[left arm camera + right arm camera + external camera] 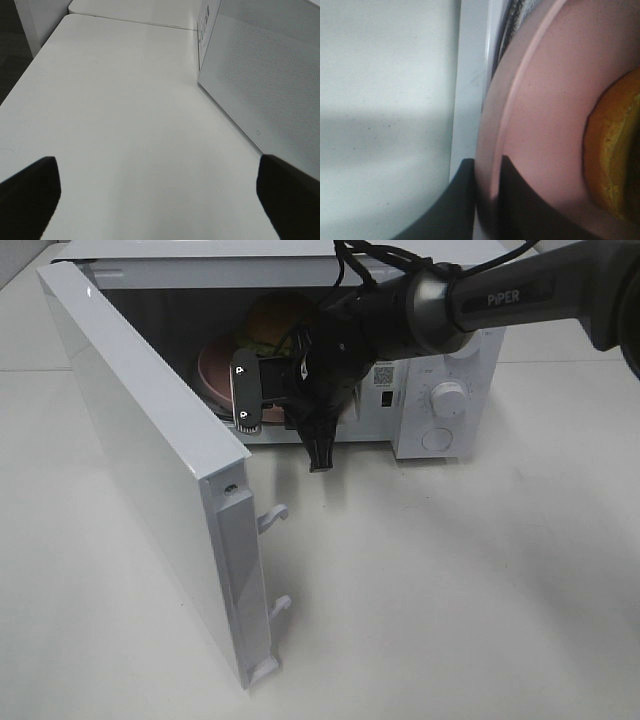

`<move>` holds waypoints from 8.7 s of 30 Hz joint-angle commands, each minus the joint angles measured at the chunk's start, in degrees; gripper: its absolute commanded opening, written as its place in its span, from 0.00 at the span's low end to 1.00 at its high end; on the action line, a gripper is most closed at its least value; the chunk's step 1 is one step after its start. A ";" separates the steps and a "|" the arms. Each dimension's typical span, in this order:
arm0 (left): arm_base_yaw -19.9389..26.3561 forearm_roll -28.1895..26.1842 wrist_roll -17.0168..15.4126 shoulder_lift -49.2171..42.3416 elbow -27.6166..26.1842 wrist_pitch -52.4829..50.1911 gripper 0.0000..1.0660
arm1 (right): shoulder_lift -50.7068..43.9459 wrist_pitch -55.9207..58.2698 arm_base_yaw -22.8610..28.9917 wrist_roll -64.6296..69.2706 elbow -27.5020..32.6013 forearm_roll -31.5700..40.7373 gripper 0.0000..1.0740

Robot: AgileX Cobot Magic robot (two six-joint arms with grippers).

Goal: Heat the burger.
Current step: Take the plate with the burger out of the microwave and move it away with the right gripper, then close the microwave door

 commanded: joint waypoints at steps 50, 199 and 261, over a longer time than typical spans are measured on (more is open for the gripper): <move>0.17 0.17 -0.34 -0.46 -0.06 0.11 0.94 | -24.41 -8.65 -0.17 -17.19 29.56 2.23 0.00; 0.17 0.17 -0.34 -0.46 -0.06 0.11 0.94 | -36.44 27.79 -10.20 107.09 67.04 -38.50 0.02; 0.17 0.17 -0.34 -0.46 -0.06 0.11 0.94 | -71.62 18.91 -12.83 74.20 66.98 4.98 0.71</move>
